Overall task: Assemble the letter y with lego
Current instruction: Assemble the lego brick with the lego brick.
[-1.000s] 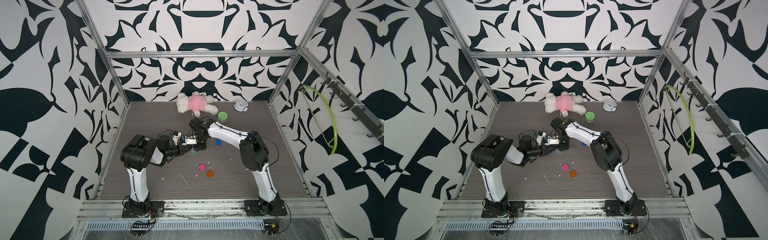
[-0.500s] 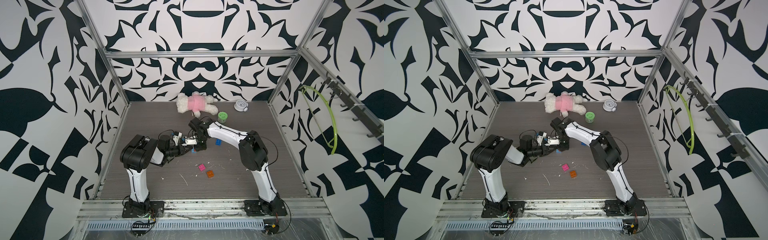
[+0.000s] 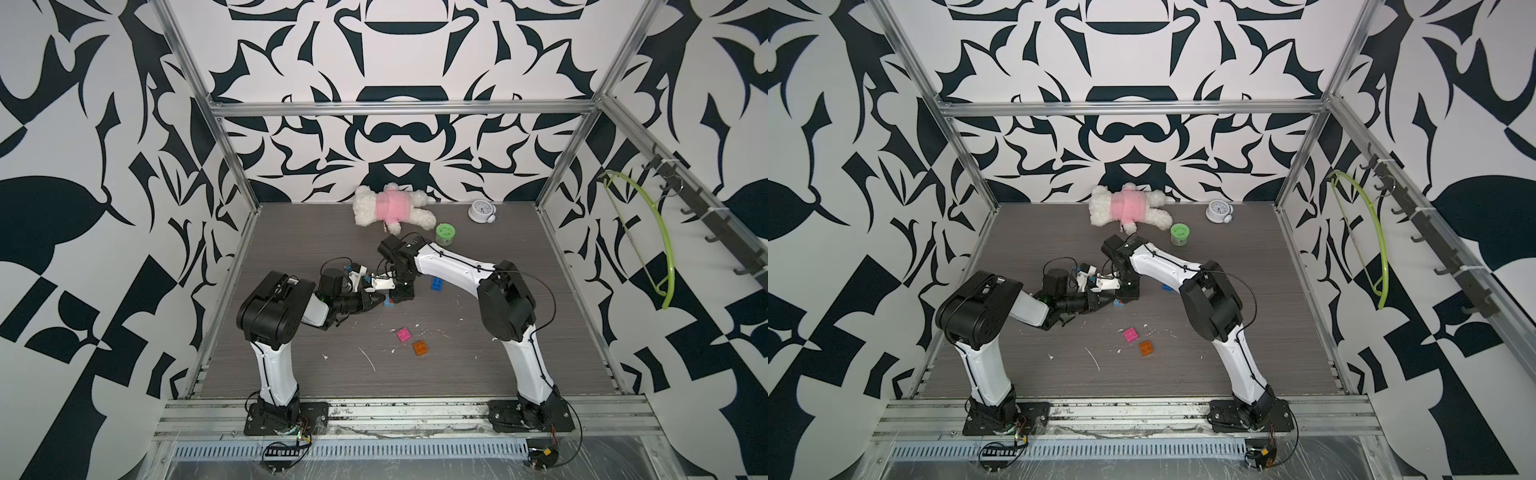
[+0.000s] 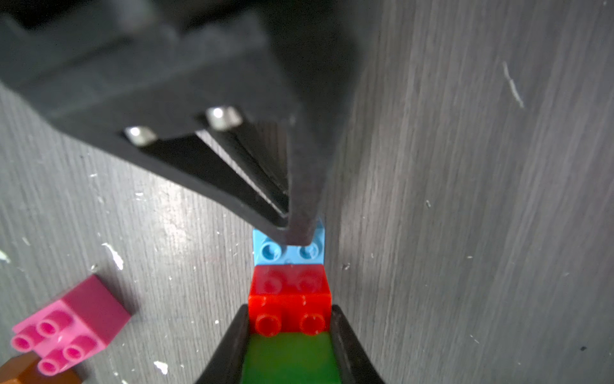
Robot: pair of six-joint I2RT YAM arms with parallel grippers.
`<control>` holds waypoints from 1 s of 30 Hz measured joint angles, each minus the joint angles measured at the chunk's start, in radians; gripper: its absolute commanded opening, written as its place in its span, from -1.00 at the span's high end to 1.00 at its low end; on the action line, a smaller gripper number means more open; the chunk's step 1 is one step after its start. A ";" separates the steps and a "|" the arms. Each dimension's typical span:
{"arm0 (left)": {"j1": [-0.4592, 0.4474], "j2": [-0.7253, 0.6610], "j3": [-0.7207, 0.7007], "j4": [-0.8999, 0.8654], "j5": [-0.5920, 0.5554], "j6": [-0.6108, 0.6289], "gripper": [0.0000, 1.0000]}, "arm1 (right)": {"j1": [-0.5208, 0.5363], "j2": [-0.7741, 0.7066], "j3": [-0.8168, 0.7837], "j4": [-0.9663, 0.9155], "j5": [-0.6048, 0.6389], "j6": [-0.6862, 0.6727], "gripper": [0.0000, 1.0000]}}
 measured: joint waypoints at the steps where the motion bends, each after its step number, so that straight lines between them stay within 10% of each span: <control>1: 0.000 -0.001 0.001 -0.004 0.000 0.002 0.65 | 0.000 0.000 0.000 0.000 0.000 0.000 0.67; 30: 0.000 -0.003 0.006 -0.018 0.000 0.021 0.64 | -0.002 -0.033 -0.047 0.068 -0.002 0.006 -0.17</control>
